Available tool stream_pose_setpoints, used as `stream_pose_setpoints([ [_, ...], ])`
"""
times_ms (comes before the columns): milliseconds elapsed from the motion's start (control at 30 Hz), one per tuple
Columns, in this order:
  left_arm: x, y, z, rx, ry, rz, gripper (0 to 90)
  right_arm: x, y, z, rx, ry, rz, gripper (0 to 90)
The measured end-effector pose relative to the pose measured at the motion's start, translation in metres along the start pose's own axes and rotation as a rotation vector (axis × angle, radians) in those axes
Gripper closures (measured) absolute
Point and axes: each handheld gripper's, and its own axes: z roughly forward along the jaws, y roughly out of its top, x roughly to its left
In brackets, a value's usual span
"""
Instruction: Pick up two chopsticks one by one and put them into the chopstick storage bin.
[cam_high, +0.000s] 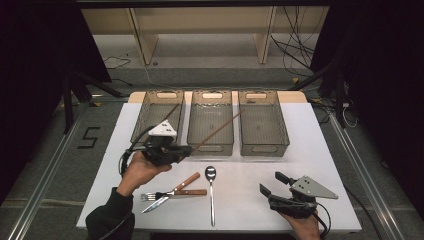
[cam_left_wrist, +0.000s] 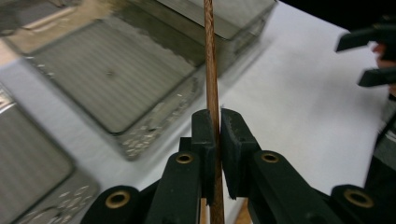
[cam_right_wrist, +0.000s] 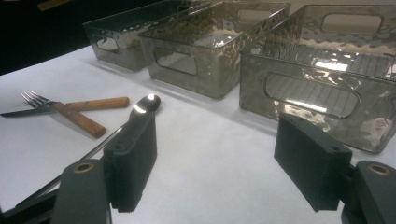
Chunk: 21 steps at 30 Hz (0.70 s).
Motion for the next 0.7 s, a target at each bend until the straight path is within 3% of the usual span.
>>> stream_pose_setpoints([
  [167, 0.027, -0.007, -0.013, -0.047, 0.056, -0.074, 84.3, 0.000, 0.000, 0.001, 0.001, 0.001, 0.001, 30.2],
  [200, 0.037, -0.010, -0.016, -0.058, 0.077, -0.105, 84.3, 0.000, 0.000, 0.001, 0.003, 0.002, 0.002, 30.2],
  [700, 0.095, -0.025, -0.029, -0.092, 0.175, -0.246, 84.3, -0.001, -0.001, 0.002, 0.004, 0.004, 0.010, 30.2],
])
